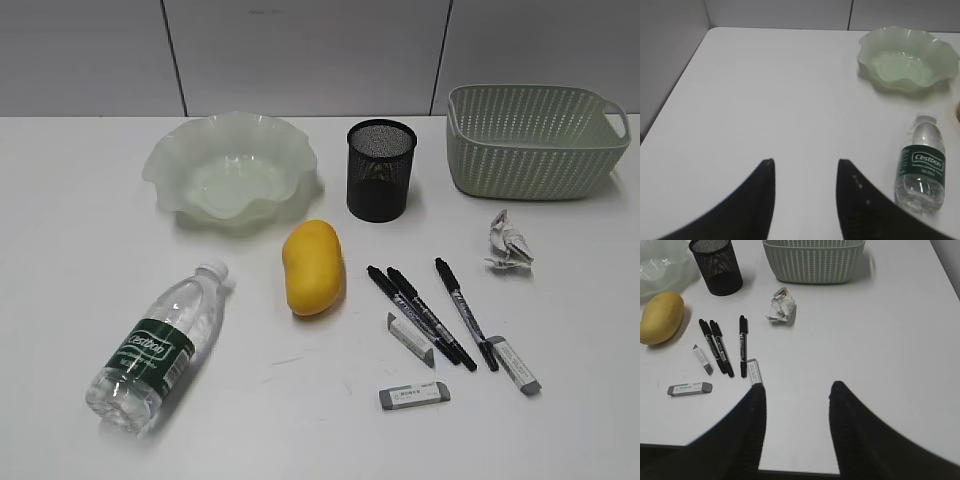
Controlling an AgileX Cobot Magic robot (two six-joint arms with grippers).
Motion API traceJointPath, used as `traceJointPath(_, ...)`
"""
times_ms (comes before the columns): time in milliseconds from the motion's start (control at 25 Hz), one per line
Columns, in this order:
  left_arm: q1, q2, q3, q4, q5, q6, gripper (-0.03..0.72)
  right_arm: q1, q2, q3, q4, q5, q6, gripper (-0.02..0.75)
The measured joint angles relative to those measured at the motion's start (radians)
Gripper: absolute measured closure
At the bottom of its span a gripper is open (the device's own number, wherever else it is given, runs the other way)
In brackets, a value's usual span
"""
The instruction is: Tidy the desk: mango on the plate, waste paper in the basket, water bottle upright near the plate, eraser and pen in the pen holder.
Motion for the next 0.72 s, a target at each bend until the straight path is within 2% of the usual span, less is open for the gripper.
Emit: traceJointPath(720, 0.0, 0.0, 0.0, 0.0, 0.0, 0.0, 0.381, 0.0, 0.0, 0.0, 0.0, 0.0, 0.0, 0.396)
